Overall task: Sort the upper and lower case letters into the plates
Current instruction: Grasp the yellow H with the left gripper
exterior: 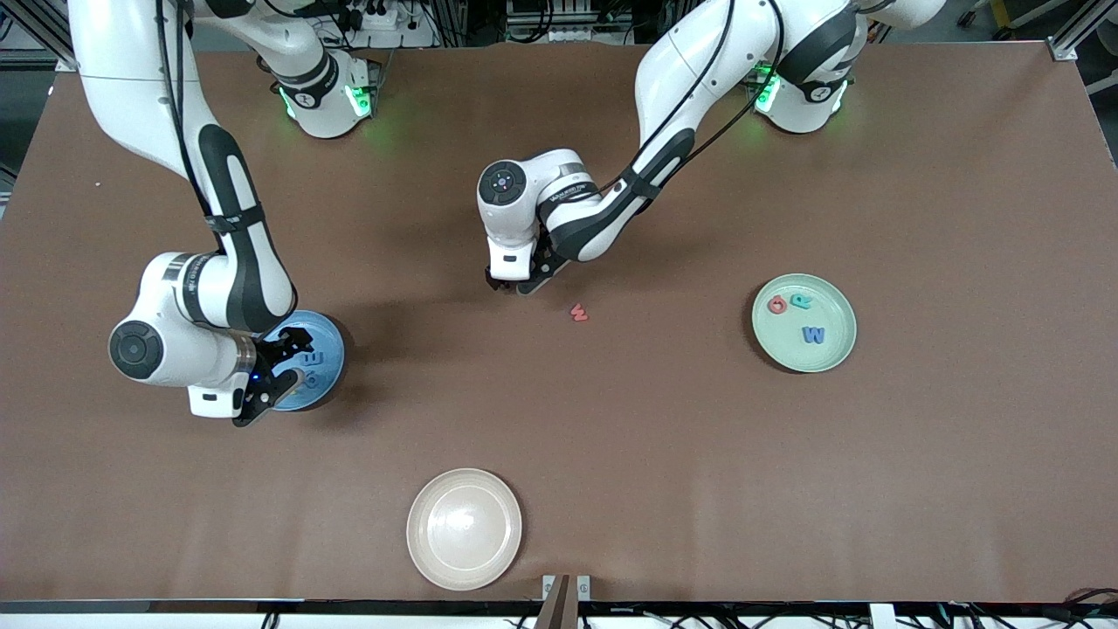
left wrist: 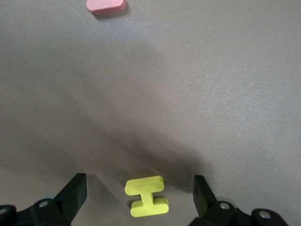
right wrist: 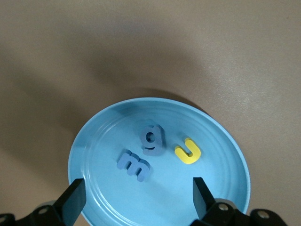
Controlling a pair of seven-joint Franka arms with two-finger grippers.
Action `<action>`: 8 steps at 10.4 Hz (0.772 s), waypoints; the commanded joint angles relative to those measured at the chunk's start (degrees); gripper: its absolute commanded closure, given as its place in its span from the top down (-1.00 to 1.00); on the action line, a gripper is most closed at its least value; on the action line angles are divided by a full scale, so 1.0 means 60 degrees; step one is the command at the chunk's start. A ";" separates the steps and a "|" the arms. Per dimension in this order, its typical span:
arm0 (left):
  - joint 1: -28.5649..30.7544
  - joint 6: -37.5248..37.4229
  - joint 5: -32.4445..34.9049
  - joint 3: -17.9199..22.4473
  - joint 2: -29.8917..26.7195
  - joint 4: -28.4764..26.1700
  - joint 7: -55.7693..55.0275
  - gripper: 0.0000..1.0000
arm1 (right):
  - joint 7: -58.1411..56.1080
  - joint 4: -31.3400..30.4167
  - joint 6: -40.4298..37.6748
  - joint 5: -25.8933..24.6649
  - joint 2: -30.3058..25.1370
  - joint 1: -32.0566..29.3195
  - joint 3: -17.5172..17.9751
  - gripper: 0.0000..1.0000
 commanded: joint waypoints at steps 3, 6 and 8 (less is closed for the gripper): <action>-0.0143 -0.0029 -0.0281 0.0077 0.0169 0.0290 -0.0686 0.67 | -0.0193 -0.0003 -0.0045 -0.0074 -0.0121 -0.0108 0.0130 1.00; -0.0172 -0.0014 -0.0281 0.0063 0.0184 0.0319 -0.1214 0.65 | -0.0193 -0.0003 -0.0045 -0.0089 -0.0135 -0.0109 0.0144 1.00; -0.0245 -0.0014 -0.0281 0.0063 0.0184 0.0348 -0.1520 0.52 | -0.0193 -0.0003 -0.0045 -0.0089 -0.0135 -0.0108 0.0144 1.00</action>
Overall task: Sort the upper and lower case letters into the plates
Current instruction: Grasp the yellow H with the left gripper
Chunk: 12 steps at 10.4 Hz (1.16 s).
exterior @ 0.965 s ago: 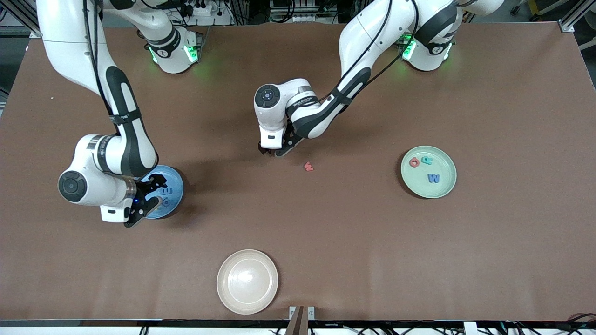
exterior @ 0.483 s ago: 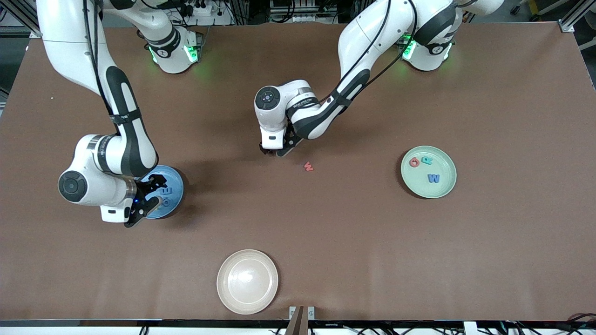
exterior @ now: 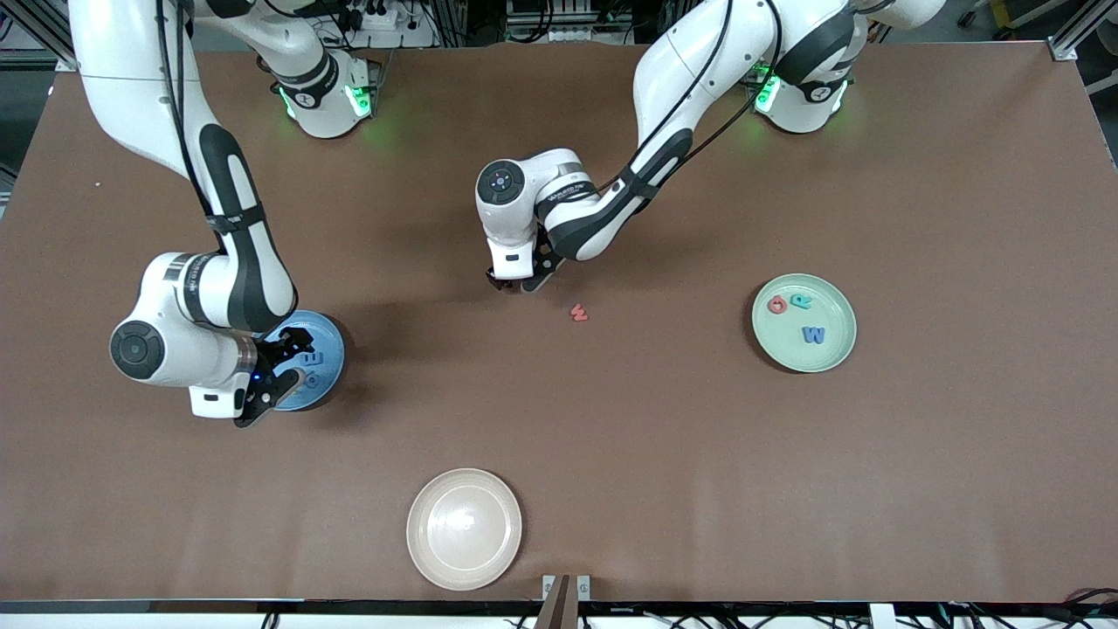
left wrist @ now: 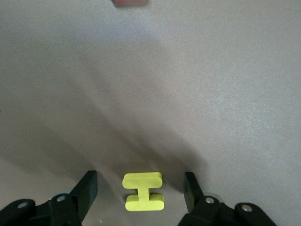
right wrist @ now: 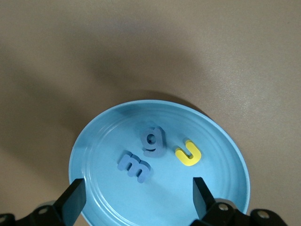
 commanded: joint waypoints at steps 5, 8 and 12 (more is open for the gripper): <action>-0.0191 -0.0038 -0.0256 0.0065 0.0134 0.0254 -0.0467 0.18 | -0.0128 -0.0018 -0.0062 -0.0066 -0.0135 -0.0080 0.0114 1.00; -0.0176 -0.0038 -0.0256 0.0065 0.0120 0.0254 -0.0423 -0.57 | -0.0025 -0.0003 -0.0048 -0.0066 -0.0135 -0.0065 0.0128 1.00; -0.0089 -0.0053 -0.0256 0.0065 0.0061 0.0239 -0.0364 -0.85 | -0.0025 0.0026 -0.0048 -0.0066 -0.0135 -0.0036 0.0143 1.00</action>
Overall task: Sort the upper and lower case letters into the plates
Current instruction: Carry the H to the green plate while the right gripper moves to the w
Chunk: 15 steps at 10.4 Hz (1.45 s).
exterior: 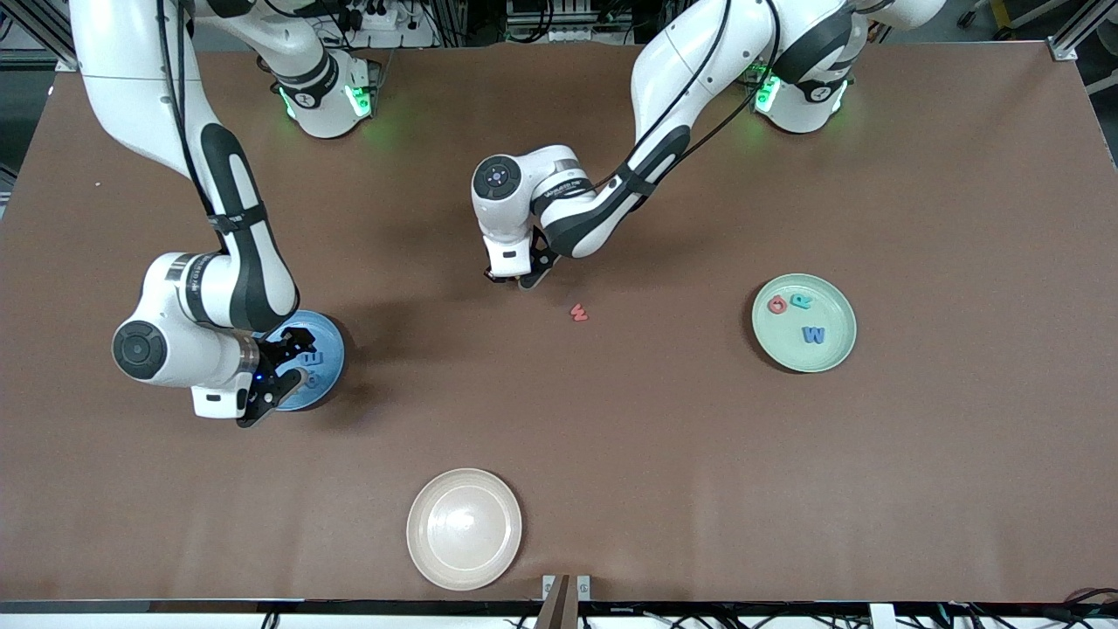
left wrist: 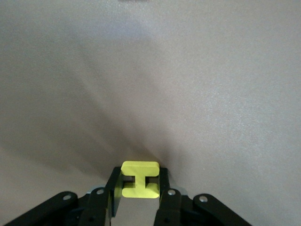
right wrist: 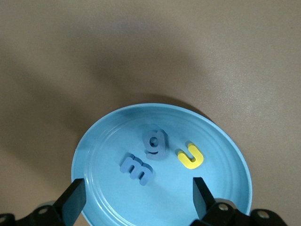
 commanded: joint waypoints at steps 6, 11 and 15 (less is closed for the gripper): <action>0.1230 -0.0967 -0.0885 -0.0049 -0.0745 -0.0012 0.1438 -0.88 | 0.0091 0.0233 -0.0077 -0.0051 -0.0121 0.0261 0.0101 1.00; 0.3437 -0.3174 -0.0885 -0.1012 -0.1447 -0.0159 0.3865 -0.88 | 0.1628 0.0483 -0.0077 0.0037 -0.0092 0.1155 0.0131 1.00; 0.5739 -0.4984 -0.0884 -0.1543 -0.3100 -0.1588 0.7187 -1.00 | 0.2769 0.0542 -0.0063 0.0052 -0.0062 0.1843 0.0145 1.00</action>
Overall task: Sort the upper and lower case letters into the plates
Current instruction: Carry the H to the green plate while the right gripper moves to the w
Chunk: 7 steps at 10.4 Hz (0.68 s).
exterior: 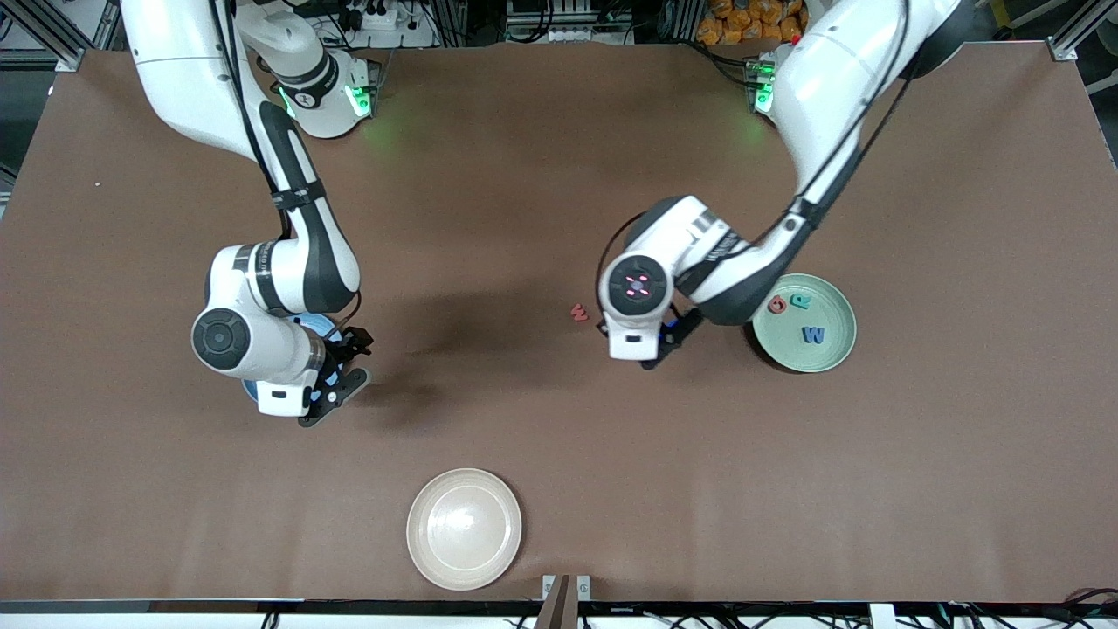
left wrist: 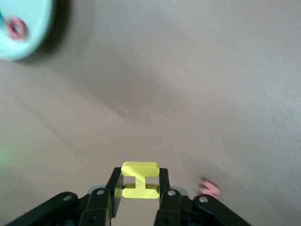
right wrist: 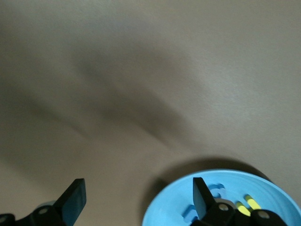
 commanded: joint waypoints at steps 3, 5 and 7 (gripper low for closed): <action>0.2048 0.0103 0.0515 -0.0113 -0.1754 -0.2756 0.3369 -1.00 | 0.1586 0.0066 -0.0006 0.0057 -0.0042 0.0814 -0.0007 1.00; 0.3175 0.1369 0.0652 -0.0216 -0.2556 -0.4361 0.4731 -1.00 | 0.2552 0.0168 0.0067 0.0071 0.0089 0.1312 -0.0007 1.00; 0.4258 0.3259 0.0696 -0.0216 -0.3320 -0.6180 0.6239 -0.96 | 0.3868 0.0271 0.0170 0.0071 0.0178 0.1898 0.0007 1.00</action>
